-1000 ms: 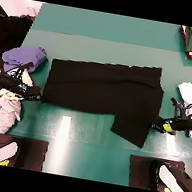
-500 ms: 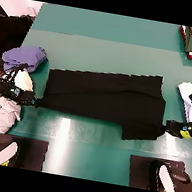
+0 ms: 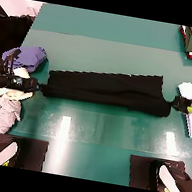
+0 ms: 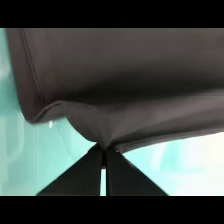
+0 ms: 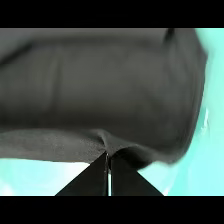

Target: Fold the shirts.

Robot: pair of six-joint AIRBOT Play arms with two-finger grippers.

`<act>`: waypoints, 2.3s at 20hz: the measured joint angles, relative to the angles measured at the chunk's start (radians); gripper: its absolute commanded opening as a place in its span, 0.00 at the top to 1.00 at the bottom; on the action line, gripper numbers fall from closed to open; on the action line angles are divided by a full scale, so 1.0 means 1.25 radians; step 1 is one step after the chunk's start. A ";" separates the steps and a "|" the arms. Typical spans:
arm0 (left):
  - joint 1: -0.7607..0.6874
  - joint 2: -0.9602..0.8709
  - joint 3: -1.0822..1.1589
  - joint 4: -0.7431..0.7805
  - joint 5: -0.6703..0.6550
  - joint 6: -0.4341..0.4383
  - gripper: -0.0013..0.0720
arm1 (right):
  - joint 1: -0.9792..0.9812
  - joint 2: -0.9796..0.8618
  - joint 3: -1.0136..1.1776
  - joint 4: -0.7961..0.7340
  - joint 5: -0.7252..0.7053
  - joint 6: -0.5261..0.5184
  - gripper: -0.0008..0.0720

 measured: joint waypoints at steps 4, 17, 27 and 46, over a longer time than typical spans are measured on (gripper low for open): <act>0.000 -0.007 0.000 -0.016 0.109 -0.001 0.95 | 0.007 -0.133 0.107 0.005 -0.039 -0.012 0.97; 0.000 -0.230 0.101 -0.073 0.276 0.043 0.77 | 0.109 -0.503 0.398 0.005 -0.102 -0.026 0.96; 0.000 -0.338 0.226 -0.144 0.219 0.046 0.46 | 0.048 -0.555 0.427 0.073 -0.043 -0.064 0.42; -0.258 -0.344 0.251 -0.159 0.046 0.069 0.95 | -0.137 -0.751 0.341 0.381 0.132 -0.274 0.29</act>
